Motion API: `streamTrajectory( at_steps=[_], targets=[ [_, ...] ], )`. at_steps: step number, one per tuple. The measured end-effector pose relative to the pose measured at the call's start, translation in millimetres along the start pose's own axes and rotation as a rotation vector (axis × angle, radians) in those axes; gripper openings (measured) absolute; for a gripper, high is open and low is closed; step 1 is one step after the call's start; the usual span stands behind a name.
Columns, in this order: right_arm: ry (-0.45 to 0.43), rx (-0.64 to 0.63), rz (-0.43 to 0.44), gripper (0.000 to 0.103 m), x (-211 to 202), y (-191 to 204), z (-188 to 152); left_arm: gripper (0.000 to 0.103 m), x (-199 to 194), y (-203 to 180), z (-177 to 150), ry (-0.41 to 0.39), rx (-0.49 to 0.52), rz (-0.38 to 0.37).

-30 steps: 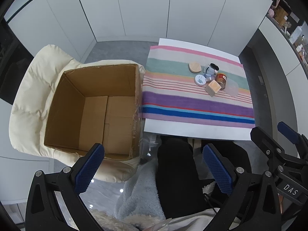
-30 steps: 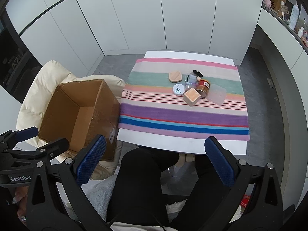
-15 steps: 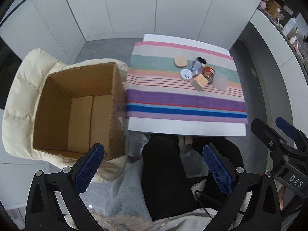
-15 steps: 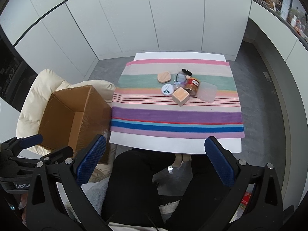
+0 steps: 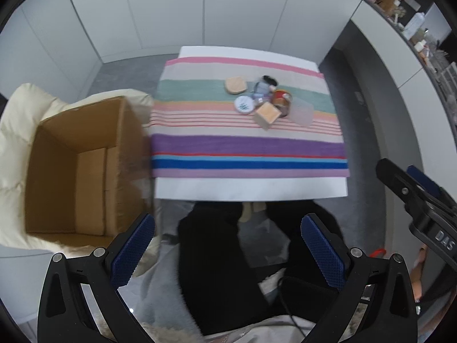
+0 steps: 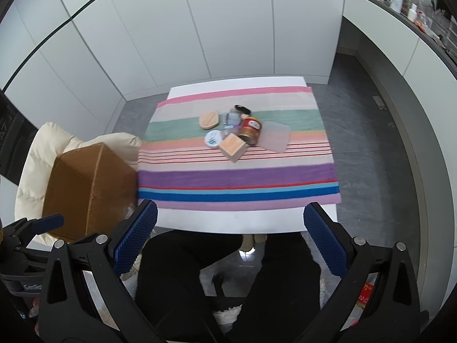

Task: Organize objects
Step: 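Move both tools toward the objects on the striped cloth, then grasp the tan wooden cube with the left tool while the right tool grasps the plastic lid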

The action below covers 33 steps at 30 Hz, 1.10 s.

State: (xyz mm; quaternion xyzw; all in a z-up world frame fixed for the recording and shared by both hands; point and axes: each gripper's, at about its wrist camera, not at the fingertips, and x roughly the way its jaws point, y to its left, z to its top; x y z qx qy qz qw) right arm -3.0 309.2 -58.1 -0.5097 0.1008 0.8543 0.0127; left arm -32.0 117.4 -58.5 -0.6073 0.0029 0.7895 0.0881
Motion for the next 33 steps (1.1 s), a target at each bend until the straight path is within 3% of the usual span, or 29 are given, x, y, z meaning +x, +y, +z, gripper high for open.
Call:
streamTrajectory(
  at_steps=[11,16,18,21,24,27,33],
  targets=[
    [0.004,0.042,-0.04,0.103,38,-47,9,0.103,35,-26,30,-0.146,-0.019,0.001],
    [-0.009,0.021,-0.123,0.103,63,-62,14,0.103,54,-33,44,-0.199,-0.018,0.095],
    [-0.004,0.021,-0.12,0.103,77,-70,17,0.103,62,-28,48,-0.233,-0.079,0.045],
    [-0.02,0.032,-0.095,0.103,93,-80,19,0.102,86,-27,58,-0.22,-0.119,-0.002],
    [-0.084,0.007,-0.044,0.103,113,-89,18,0.102,116,-29,68,-0.191,-0.102,0.071],
    [-0.123,-0.052,-0.055,0.103,135,-88,18,0.102,147,-30,73,-0.167,-0.064,0.118],
    [-0.074,0.025,0.009,0.103,192,-103,26,0.102,215,-23,86,-0.091,-0.061,0.01]
  ],
)
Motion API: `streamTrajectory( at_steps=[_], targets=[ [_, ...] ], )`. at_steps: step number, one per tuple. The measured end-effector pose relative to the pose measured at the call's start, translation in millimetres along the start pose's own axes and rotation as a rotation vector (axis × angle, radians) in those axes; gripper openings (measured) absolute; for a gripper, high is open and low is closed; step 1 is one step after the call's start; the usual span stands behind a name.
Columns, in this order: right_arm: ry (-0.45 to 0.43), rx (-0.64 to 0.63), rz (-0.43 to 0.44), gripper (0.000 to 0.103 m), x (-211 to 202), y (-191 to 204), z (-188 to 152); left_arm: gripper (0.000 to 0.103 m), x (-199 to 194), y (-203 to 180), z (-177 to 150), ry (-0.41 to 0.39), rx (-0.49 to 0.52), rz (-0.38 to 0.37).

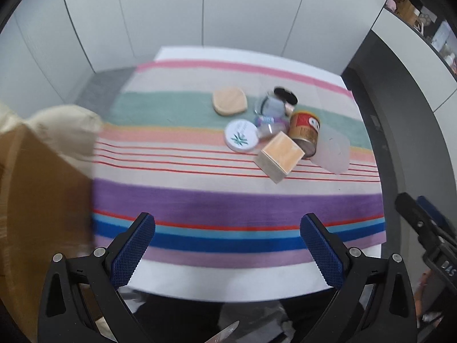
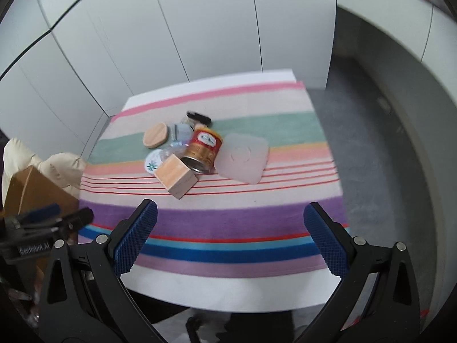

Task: Organize objects
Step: 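Grasp the tan wooden cube with the left tool while the right tool grasps the plastic lid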

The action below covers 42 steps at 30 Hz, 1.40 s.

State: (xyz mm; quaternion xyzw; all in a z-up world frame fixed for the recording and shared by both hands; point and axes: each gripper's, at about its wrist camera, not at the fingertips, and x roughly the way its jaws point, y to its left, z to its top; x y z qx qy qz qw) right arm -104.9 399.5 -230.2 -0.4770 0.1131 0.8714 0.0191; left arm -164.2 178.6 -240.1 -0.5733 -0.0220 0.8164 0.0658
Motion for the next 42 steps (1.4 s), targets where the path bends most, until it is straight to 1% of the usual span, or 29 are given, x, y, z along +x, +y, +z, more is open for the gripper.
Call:
streamTrajectory(
  at_steps=[3,5,9,12,15,17,20,21,22,24,25,26,28,30,31,32,33,35,36,42],
  targets=[
    [0.016,-0.023,-0.016,0.103,34,0,-2,0.102,29,0,5,0.017,-0.01,-0.03],
    [0.03,-0.028,-0.036,0.103,60,-3,-3,0.101,47,-4,9,0.014,0.012,-0.045],
    [0.034,-0.003,-0.025,0.103,96,-13,2,0.098,73,-20,17,0.012,0.057,-0.077],
    [0.039,-0.001,-0.051,0.103,125,-18,10,0.098,92,-30,25,0.008,0.083,-0.103],
    [0.061,0.03,-0.045,0.103,148,-21,17,0.098,105,-38,35,-0.002,0.104,-0.106],
    [0.071,0.047,-0.056,0.103,161,-22,21,0.098,112,-42,40,0.001,0.112,-0.097],
    [0.092,0.049,-0.068,0.103,182,-18,25,0.098,121,-41,44,0.003,0.11,-0.094],
    [0.097,0.038,-0.081,0.103,187,-14,26,0.098,123,-40,45,0.003,0.101,-0.109],
    [0.1,0.028,-0.093,0.103,189,-11,26,0.098,125,-39,45,0.004,0.094,-0.119],
    [0.084,-0.022,-0.149,0.097,194,-2,27,0.097,128,-40,47,0.001,0.095,-0.123],
    [0.076,-0.042,-0.171,0.091,194,0,26,0.097,129,-42,48,-0.003,0.108,-0.126],
    [0.068,-0.057,-0.18,0.089,194,2,26,0.094,130,-43,48,-0.007,0.115,-0.129],
    [0.062,-0.052,-0.168,0.088,192,-1,25,0.092,133,-46,51,-0.008,0.12,-0.127],
    [0.059,-0.054,-0.176,0.088,190,-6,23,0.087,137,-49,53,-0.002,0.12,-0.141],
    [0.059,-0.052,-0.177,0.088,189,-8,22,0.083,142,-50,54,0.012,0.121,-0.146],
    [0.061,-0.048,-0.176,0.088,187,-11,20,0.066,146,-52,54,0.027,0.125,-0.155],
    [0.062,-0.046,-0.173,0.088,185,-13,19,0.056,146,-55,53,0.008,0.14,-0.131],
    [0.067,-0.038,-0.161,0.088,181,-17,16,0.055,145,-61,51,-0.026,0.179,-0.105],
    [0.069,-0.038,-0.16,0.088,179,-18,15,0.055,146,-62,51,-0.028,0.186,-0.099],
    [0.068,-0.053,-0.152,0.088,169,-20,14,0.054,137,-59,49,-0.066,0.171,-0.079]
  ],
)
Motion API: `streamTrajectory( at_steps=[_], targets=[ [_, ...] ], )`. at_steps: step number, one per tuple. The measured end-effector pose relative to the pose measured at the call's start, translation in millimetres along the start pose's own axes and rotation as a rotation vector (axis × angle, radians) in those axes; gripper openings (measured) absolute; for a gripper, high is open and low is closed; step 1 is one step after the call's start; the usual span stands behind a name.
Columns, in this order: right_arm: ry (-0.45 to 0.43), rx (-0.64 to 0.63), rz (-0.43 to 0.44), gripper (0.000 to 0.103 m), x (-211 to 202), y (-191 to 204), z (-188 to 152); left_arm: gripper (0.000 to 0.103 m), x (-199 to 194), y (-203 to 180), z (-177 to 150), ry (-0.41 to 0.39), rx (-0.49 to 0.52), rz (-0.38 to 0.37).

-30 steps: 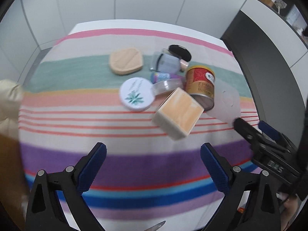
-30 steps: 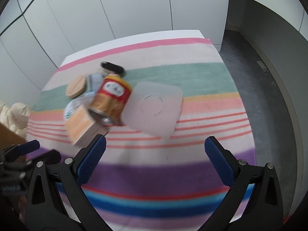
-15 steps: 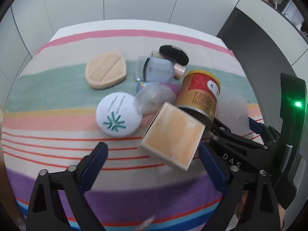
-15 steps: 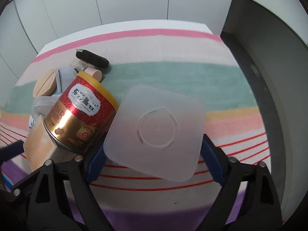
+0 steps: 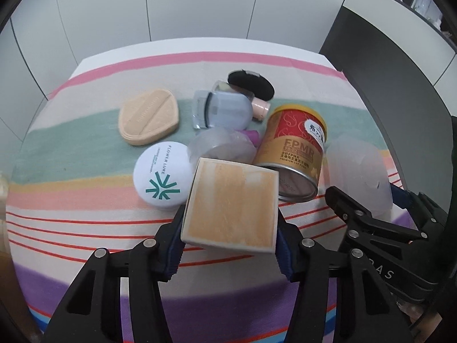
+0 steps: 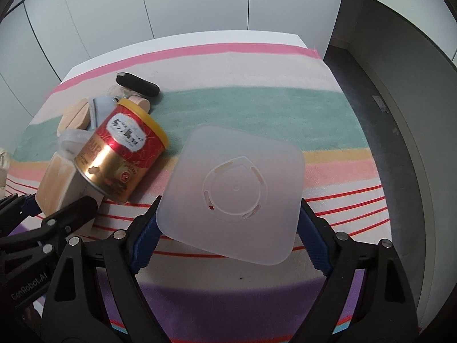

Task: Organize objects
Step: 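Grasp the tan wooden cube with the left tool while the right tool grasps the plastic lid, then lift the cube and lid and carry both toward the cardboard box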

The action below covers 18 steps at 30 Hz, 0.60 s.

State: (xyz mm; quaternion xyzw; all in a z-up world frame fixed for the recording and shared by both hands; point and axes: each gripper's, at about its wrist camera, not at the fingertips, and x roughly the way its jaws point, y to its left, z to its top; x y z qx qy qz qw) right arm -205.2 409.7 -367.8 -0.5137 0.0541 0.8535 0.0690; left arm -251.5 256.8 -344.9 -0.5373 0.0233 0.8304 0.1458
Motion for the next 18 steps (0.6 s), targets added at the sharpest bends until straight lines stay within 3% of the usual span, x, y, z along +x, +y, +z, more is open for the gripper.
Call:
streamTrajectory(
  at_steps=[10,18],
  targets=[
    [-0.018,-0.01,0.006,0.088,-29,15,17,0.053,-37,13,7,-0.052,-0.038,0.039],
    [-0.077,-0.044,-0.002,0.088,-87,28,37,0.053,-95,24,25,-0.102,-0.057,0.052]
  ],
)
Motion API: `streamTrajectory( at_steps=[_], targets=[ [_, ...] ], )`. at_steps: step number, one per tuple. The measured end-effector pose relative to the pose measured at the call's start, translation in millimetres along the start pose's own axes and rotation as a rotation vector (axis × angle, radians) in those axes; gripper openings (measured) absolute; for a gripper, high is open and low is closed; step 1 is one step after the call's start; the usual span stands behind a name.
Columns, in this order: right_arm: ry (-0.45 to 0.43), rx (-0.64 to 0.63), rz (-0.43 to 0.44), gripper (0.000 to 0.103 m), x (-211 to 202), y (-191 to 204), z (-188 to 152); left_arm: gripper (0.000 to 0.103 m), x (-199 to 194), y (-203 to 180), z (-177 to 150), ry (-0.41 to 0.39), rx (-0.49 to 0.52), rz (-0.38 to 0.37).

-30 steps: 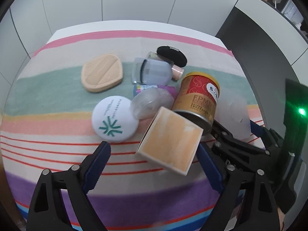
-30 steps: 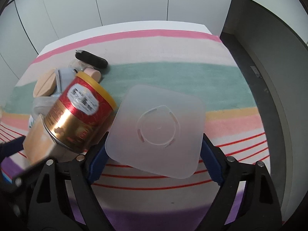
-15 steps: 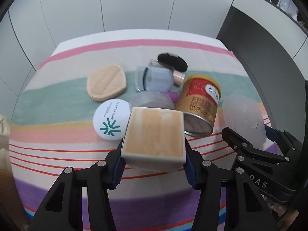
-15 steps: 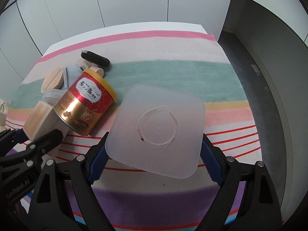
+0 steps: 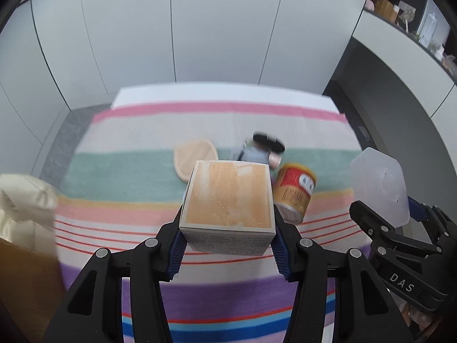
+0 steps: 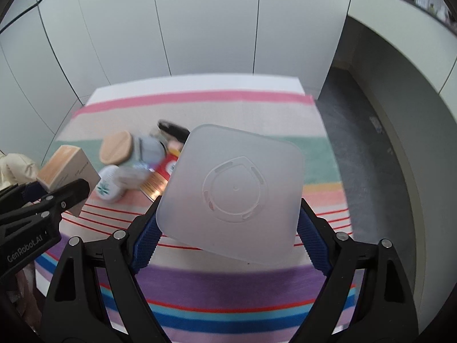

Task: Organize objects
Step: 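Lift the cube and lid and carry both toward the cardboard box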

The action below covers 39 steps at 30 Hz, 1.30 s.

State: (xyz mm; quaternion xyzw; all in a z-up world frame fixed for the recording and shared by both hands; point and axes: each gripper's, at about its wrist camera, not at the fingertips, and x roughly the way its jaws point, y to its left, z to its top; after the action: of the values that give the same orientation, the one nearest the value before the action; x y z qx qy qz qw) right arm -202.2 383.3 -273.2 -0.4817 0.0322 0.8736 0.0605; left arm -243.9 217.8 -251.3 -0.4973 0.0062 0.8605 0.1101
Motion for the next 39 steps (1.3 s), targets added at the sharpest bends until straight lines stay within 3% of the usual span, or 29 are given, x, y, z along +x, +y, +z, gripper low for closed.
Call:
streamTrajectory(
  at_steps=[14,22,39],
  targets=[
    [-0.147,-0.07,0.023,0.088,-130,29,64,0.053,-130,5,45,-0.143,0.031,0.085],
    [-0.2,-0.096,0.032,0.088,-174,40,93,0.053,-189,8,63,-0.222,0.041,0.134],
    [-0.193,-0.093,0.026,0.088,-187,41,87,0.053,-197,11,60,-0.178,0.022,0.092]
  ],
)
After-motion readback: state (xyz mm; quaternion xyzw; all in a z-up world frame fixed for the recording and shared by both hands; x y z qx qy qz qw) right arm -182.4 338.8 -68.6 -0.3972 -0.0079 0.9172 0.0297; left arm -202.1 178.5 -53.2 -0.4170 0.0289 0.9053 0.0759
